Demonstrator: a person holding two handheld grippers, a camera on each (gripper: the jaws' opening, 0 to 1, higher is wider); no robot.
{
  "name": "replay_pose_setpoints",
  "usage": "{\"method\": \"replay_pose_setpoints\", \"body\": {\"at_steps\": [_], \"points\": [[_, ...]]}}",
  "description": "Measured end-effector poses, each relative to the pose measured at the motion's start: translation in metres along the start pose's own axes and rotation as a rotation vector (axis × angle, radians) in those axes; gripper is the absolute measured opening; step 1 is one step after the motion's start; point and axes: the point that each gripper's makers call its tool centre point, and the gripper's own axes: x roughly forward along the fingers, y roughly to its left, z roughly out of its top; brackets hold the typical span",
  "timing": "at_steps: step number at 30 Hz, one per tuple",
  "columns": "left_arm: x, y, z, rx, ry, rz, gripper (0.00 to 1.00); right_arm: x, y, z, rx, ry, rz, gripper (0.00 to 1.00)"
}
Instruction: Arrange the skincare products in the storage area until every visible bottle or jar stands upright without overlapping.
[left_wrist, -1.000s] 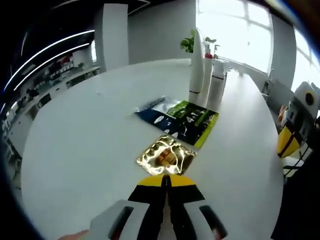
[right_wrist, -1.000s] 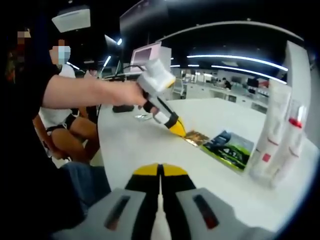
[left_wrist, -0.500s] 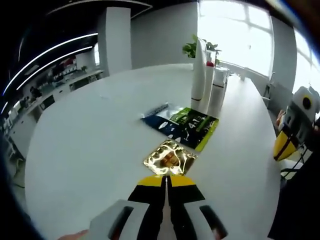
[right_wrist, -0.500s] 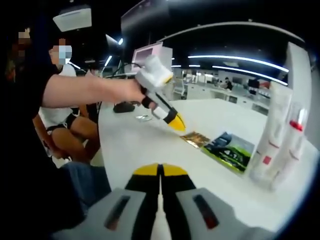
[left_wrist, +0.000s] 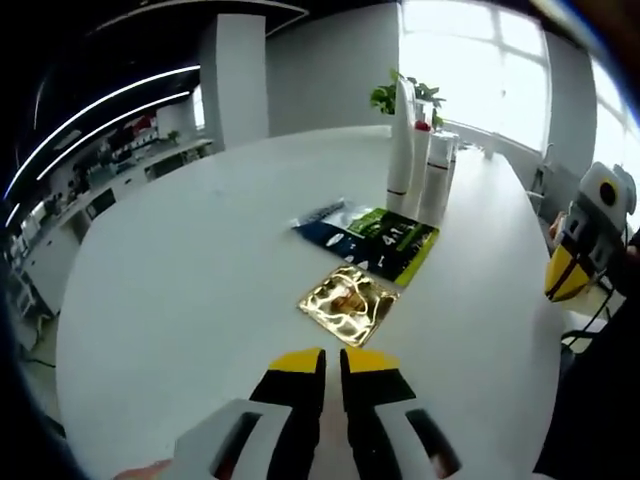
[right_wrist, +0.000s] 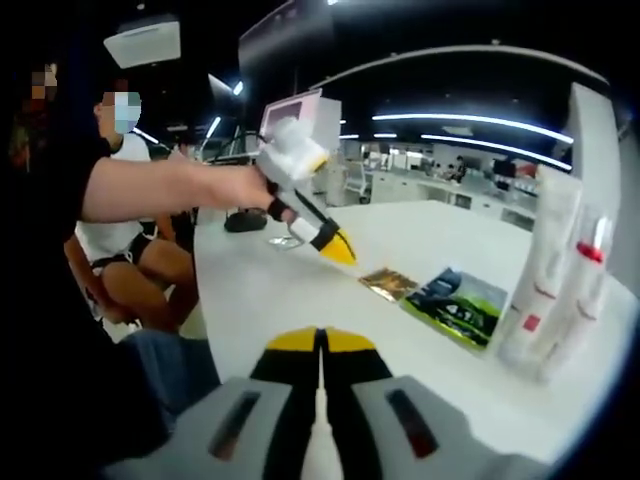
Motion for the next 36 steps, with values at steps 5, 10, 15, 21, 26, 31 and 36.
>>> {"method": "replay_pose_setpoints", "body": {"at_steps": [5, 10, 15, 21, 26, 31, 36], "points": [[-0.006, 0.000, -0.001, -0.008, -0.013, 0.004, 0.16, 0.003, 0.001, -0.001, 0.005, 0.005, 0.005, 0.05], [-0.012, -0.002, 0.001, -0.009, -0.036, 0.009, 0.19, 0.006, 0.001, -0.001, 0.014, 0.005, 0.004, 0.14], [-0.018, 0.002, -0.004, 0.003, -0.040, 0.024, 0.24, 0.009, -0.001, -0.001, 0.018, 0.005, -0.002, 0.25], [-0.023, 0.006, -0.007, -0.010, -0.049, 0.051, 0.29, 0.012, -0.001, -0.002, 0.025, 0.007, -0.005, 0.37], [-0.026, 0.007, -0.010, -0.021, -0.063, 0.064, 0.35, 0.013, -0.003, -0.004, 0.036, 0.018, -0.017, 0.51], [-0.032, 0.011, -0.013, -0.025, -0.061, 0.086, 0.41, 0.016, -0.011, -0.007, 0.065, 0.026, -0.060, 0.77], [-0.041, 0.016, -0.018, -0.029, -0.063, 0.105, 0.47, 0.018, -0.015, -0.006, 0.084, 0.028, -0.084, 0.90]]}}
